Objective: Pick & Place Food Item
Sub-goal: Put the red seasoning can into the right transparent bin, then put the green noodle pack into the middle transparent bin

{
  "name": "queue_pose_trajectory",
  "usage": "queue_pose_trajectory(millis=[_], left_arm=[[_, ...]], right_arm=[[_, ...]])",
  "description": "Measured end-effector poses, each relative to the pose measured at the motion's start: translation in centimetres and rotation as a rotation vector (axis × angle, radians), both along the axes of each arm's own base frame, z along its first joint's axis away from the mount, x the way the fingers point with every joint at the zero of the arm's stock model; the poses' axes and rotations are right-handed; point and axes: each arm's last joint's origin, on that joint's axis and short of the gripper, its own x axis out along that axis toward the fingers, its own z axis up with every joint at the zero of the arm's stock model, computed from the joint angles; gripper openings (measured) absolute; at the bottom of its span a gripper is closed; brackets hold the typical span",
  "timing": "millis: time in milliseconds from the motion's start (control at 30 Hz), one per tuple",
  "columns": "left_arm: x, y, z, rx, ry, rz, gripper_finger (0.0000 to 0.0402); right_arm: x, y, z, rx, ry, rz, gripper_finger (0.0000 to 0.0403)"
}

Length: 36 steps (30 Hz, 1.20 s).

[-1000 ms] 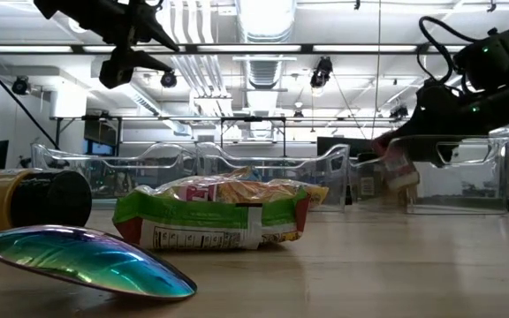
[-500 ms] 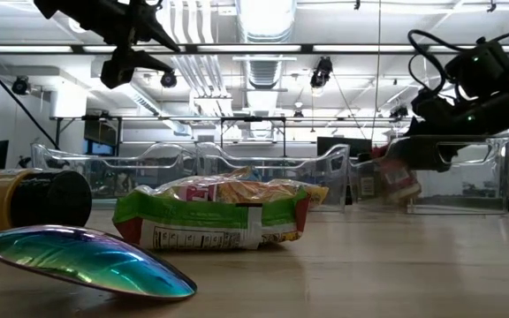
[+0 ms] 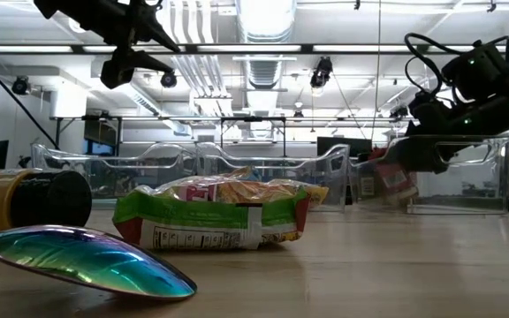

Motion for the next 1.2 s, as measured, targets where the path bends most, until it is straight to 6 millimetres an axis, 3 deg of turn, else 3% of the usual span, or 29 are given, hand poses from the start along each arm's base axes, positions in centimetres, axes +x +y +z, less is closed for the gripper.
queue_pose_trajectory(millis=[133, 333, 833, 1000, 1200], left_arm=[[0.0, 0.0, 0.0, -0.001, 0.0, 0.0, 0.0172], [0.0, 0.0, 0.0, -0.003, 0.0, 0.002, 0.0172], [0.0, 0.0, 0.0, -0.003, 0.0, 0.001, 0.0172], [0.0, 0.0, 0.0, -0.003, 0.001, 0.001, 0.0172], [0.0, 0.0, 0.2, 0.005, -0.002, -0.003, 0.0172]], right_arm=[[0.0, 0.0, 0.0, -0.008, 0.002, 0.006, 0.0286], [0.0, 0.0, 0.0, -0.007, 0.004, 0.005, 0.0331], [0.0, -0.2, 0.1, -0.029, 0.012, -0.042, 0.0339], [0.9, -0.7, 1.5, -0.025, -0.015, -0.048, 0.034], [2.1, -1.1, 3.5, 0.032, 0.124, -0.02, 0.034]])
